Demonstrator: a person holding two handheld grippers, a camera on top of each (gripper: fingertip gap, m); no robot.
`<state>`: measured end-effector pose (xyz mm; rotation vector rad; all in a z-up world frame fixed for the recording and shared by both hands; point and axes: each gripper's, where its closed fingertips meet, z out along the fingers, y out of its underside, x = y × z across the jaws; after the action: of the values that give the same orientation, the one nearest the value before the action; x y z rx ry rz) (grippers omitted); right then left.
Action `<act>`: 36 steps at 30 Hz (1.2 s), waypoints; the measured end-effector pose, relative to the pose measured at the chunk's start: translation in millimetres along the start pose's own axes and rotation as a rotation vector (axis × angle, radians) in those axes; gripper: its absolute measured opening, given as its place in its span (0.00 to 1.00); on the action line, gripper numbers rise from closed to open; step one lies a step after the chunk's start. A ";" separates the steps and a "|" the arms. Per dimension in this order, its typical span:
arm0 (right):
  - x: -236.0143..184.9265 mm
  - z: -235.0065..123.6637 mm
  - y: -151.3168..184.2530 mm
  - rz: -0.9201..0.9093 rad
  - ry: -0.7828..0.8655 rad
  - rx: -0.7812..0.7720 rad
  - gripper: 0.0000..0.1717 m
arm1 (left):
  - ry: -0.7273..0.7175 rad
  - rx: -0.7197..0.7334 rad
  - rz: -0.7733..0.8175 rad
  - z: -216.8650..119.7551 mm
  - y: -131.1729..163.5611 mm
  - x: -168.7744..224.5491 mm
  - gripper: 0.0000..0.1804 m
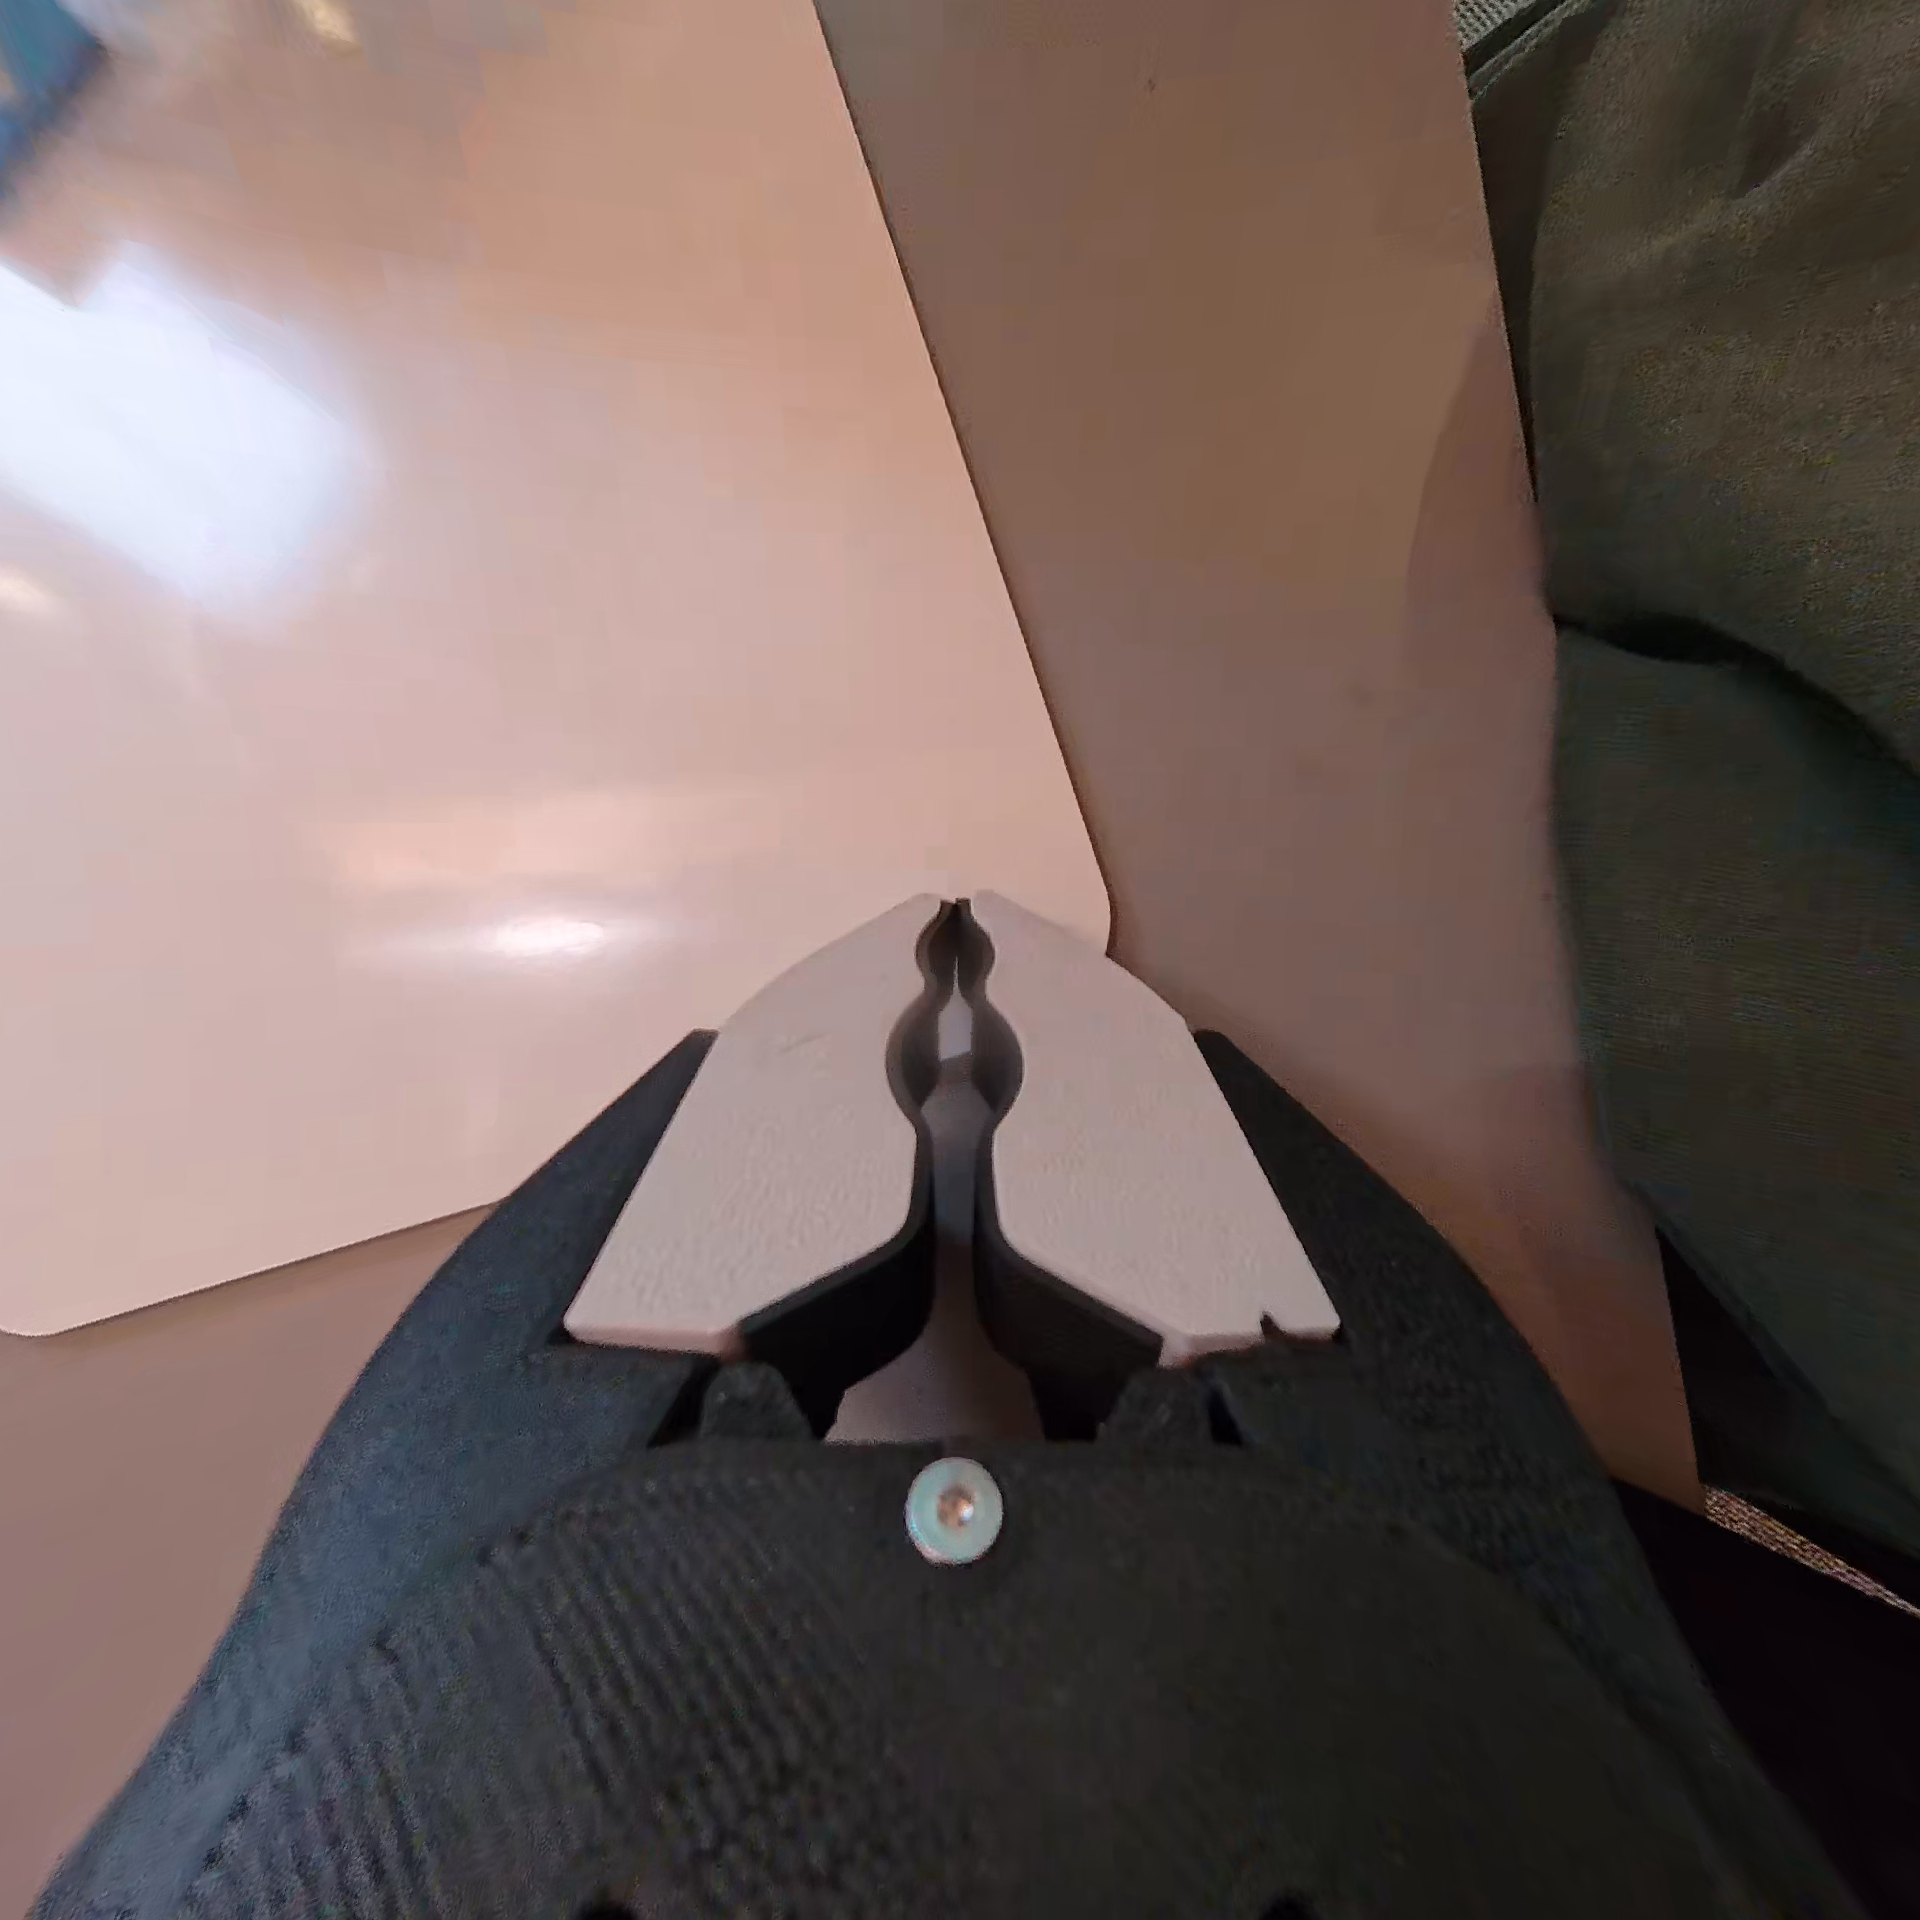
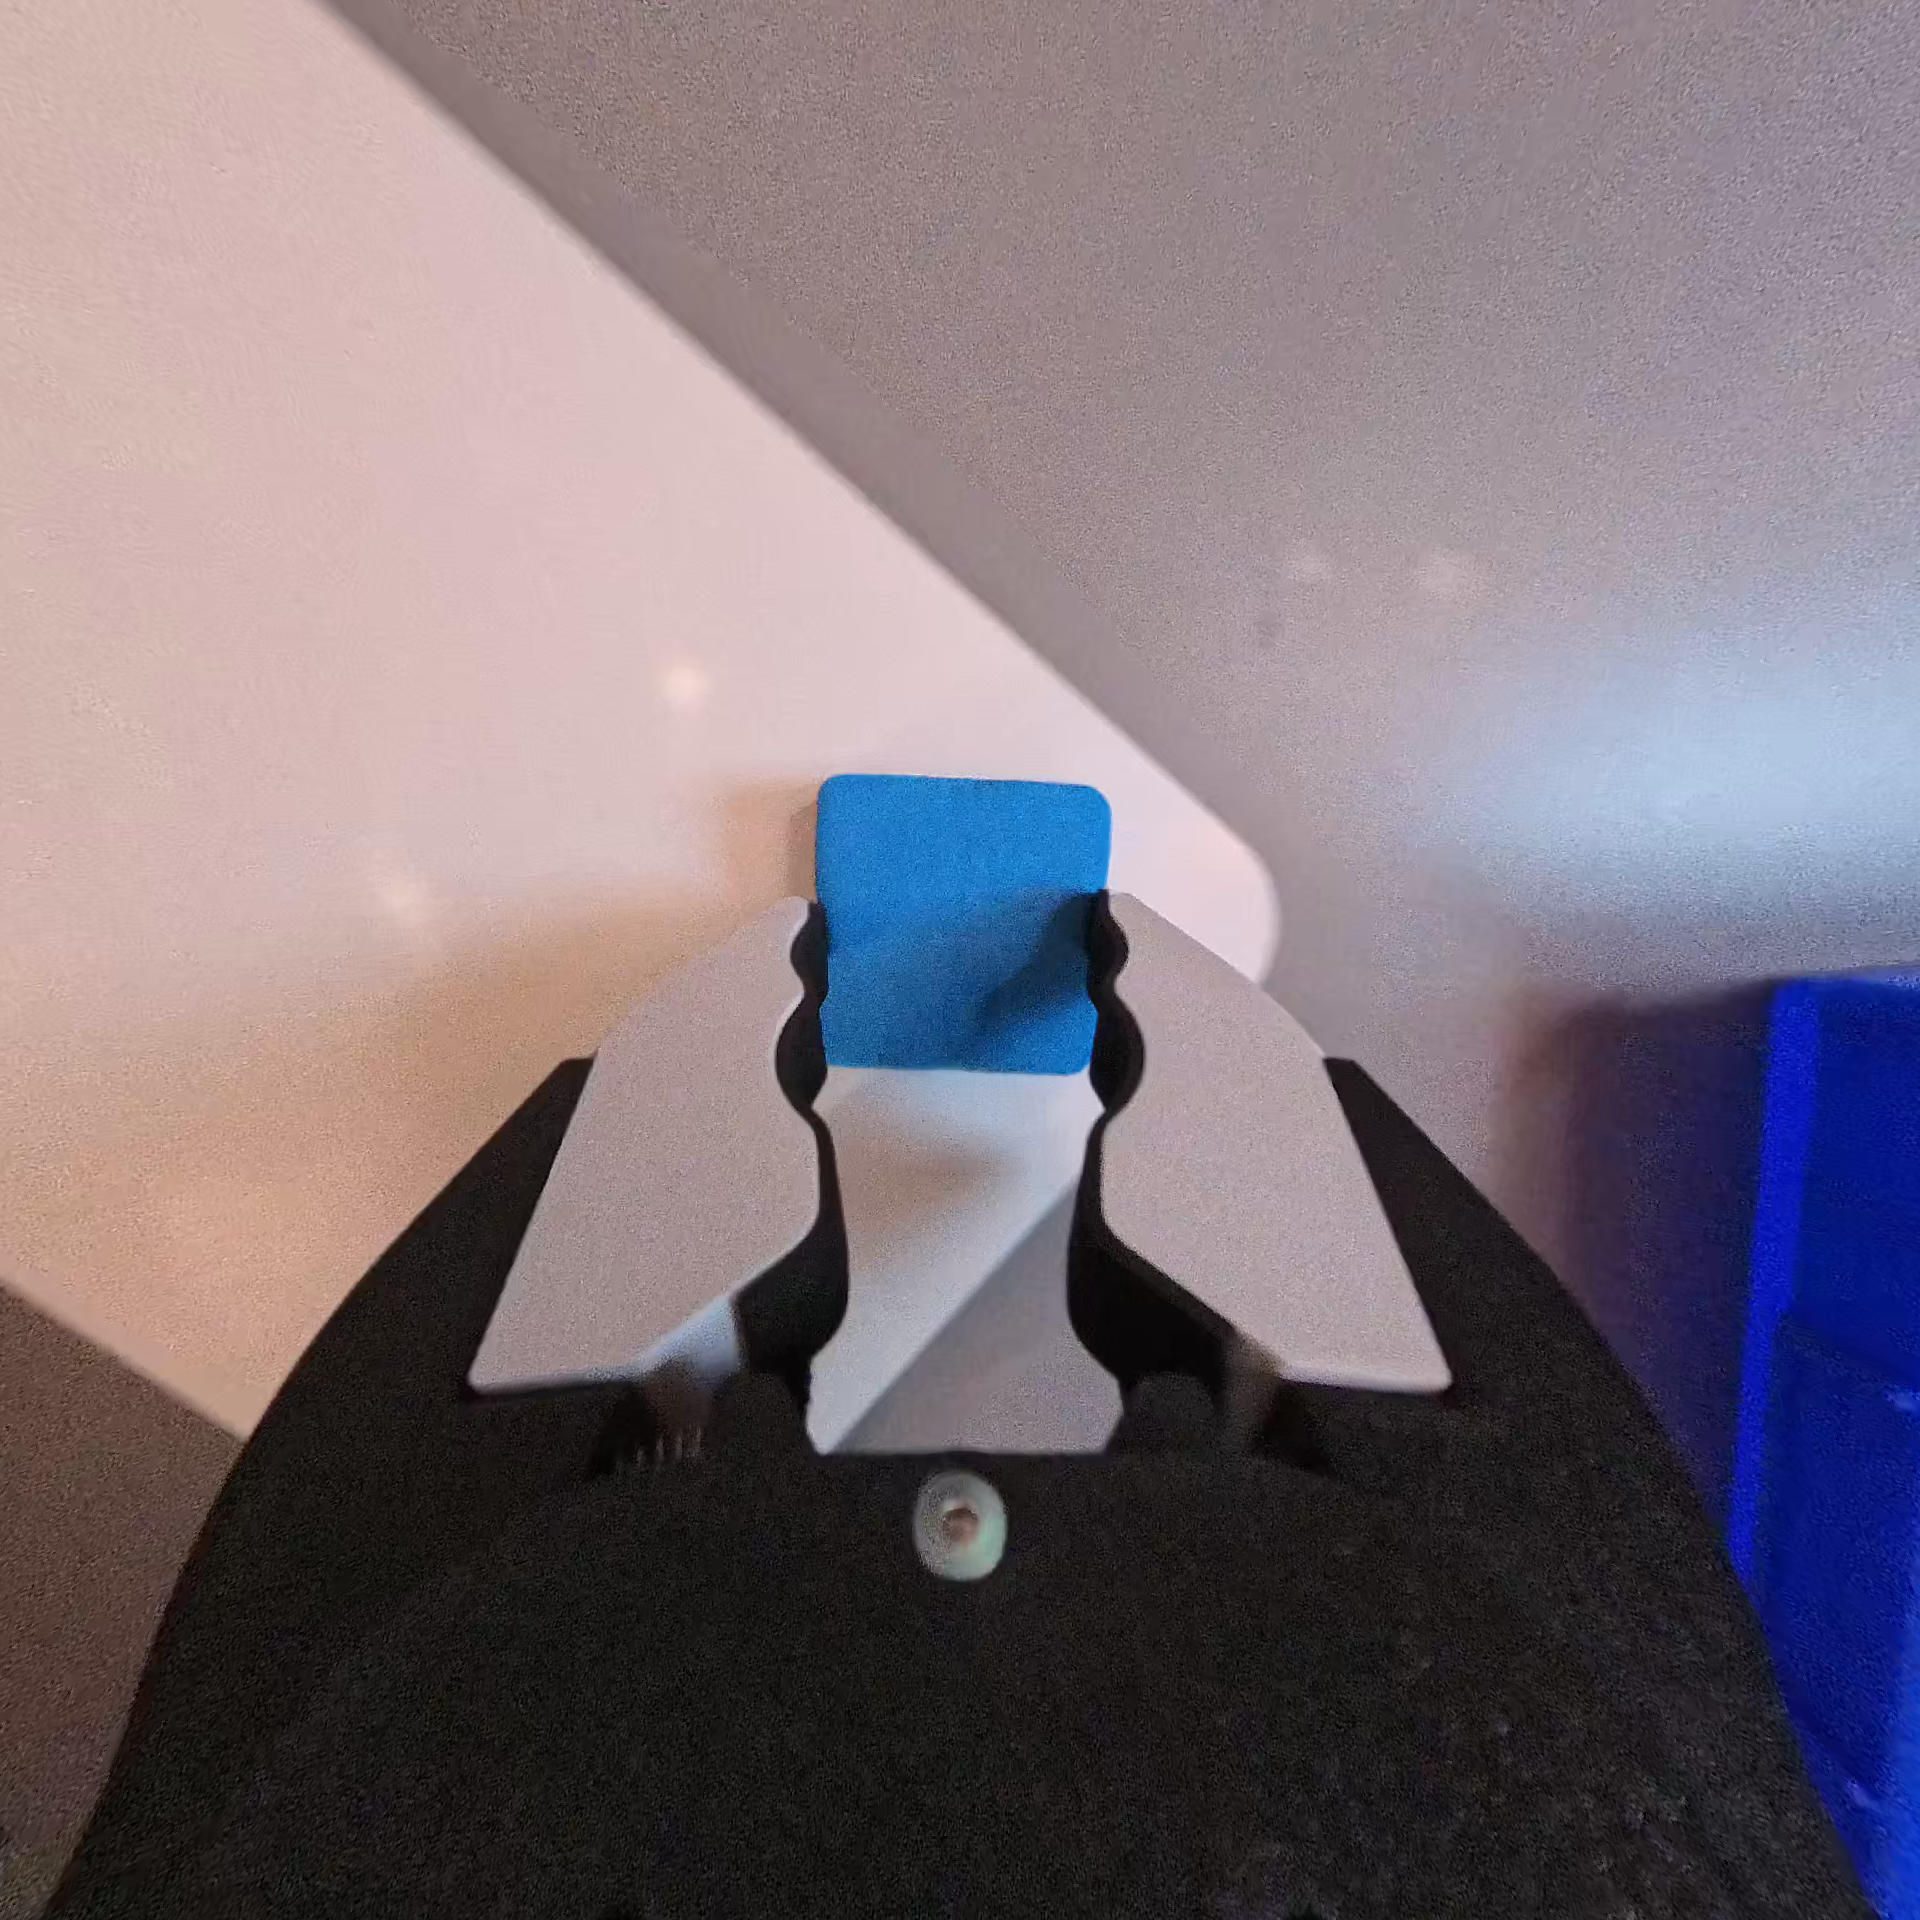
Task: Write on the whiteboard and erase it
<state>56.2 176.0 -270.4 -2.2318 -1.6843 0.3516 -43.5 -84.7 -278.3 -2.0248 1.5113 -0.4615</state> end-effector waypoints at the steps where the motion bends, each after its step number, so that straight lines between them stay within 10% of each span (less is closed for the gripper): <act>1: 25.3 -0.7 1.5 0.061 0.030 0.012 0.29 | 0.002 0.000 -0.001 -0.1 0.2 0.0 0.00; 5: 46.2 -1.2 1.6 0.091 0.074 0.053 0.28 | 0.022 0.018 -0.029 0.0 0.2 -1.4 0.00; 14: -136.7 1.4 -3.6 -0.370 -0.173 -0.014 0.28 | 0.018 0.029 -0.052 1.9 -1.9 -4.3 0.00; 23: 16.9 10.6 -25.2 0.059 0.031 0.064 0.28 | -0.018 0.011 -0.031 0.2 0.4 -5.1 0.00; 32: -194.3 1.6 -4.2 -0.547 -0.218 -0.040 0.28 | -0.029 0.026 -0.059 1.5 -0.4 -11.6 0.00; 36: -164.3 2.8 -6.5 -0.443 -0.215 -0.008 0.28 | -0.058 0.012 -0.039 1.3 -0.2 -12.4 0.00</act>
<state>4.5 20.0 -269.9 -1.8031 -2.2275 0.4829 -46.3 -72.6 -278.5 -2.0442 1.4334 -0.4226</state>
